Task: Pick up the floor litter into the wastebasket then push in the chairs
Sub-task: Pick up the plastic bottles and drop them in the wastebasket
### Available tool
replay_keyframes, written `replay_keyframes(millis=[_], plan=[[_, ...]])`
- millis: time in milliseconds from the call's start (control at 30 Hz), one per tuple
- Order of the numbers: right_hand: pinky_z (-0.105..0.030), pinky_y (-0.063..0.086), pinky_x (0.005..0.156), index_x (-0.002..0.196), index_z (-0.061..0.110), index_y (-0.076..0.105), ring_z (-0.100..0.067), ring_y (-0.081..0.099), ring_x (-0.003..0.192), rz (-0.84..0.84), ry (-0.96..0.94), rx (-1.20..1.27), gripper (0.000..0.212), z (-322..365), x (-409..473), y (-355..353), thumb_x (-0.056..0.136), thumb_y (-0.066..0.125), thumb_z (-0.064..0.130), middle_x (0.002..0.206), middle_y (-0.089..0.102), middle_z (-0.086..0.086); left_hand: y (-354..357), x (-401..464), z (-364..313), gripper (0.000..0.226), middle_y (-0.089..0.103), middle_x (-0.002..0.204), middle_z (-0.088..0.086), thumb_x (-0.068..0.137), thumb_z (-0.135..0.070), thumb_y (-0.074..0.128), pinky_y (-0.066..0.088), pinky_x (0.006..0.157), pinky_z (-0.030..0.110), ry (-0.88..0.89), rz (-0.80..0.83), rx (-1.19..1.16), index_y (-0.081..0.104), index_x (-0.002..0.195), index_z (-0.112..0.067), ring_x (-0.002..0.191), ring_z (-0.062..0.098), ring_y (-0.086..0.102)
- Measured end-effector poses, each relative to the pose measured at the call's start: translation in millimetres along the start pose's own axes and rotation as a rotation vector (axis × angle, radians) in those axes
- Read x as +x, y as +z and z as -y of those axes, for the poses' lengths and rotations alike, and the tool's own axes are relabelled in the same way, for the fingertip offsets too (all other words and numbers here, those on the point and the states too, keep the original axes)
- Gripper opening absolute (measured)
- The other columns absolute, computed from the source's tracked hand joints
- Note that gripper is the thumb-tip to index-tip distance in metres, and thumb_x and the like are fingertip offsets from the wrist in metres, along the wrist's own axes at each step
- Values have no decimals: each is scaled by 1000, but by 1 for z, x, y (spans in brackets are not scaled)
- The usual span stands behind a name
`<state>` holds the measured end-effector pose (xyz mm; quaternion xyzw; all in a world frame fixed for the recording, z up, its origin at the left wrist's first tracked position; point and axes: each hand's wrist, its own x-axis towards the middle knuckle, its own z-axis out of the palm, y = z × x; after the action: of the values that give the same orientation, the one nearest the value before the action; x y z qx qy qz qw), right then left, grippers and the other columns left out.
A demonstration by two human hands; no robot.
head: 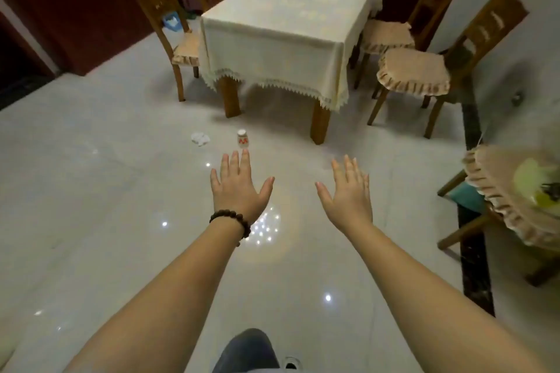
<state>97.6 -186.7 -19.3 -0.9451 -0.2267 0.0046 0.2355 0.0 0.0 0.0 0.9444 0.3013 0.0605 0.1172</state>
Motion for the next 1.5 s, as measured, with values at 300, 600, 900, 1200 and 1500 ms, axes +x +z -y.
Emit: replay_keyframes(millis=[300,600,900,1200,1500], plan=[[-40,-1,118,147,18,23,-21,1,145,-31,165,-40,62,-74,54,-5,95,40,47,158,12,-8,44,79,-54,79,11,160,5,91,-62,32,8,118,49,104,70,8,6,151,-17,147,24,4],[-41,2,118,146,16,27,-22,4,145,-42,355,0,60,-134,218,42,95,44,42,157,15,-9,114,269,-108,79,13,159,5,91,-61,32,10,118,49,217,167,28,7,151,-17,147,23,5],[-42,6,118,144,13,32,-25,8,145,-62,571,67,58,-191,366,73,94,49,37,156,19,-14,176,438,-158,73,17,158,5,93,-56,36,9,119,47,300,326,31,13,151,-18,146,24,8],[-43,10,117,145,13,30,-26,8,144,4,710,87,58,-275,448,109,95,48,35,156,18,-14,264,527,-214,72,19,158,7,94,-55,36,11,119,47,295,482,77,15,150,-17,146,25,12],[-41,11,118,145,15,29,-26,7,145,165,801,115,57,-378,513,184,95,47,36,156,16,-12,376,599,-266,72,23,156,8,94,-52,39,14,119,44,279,560,120,17,150,-13,145,24,15]])
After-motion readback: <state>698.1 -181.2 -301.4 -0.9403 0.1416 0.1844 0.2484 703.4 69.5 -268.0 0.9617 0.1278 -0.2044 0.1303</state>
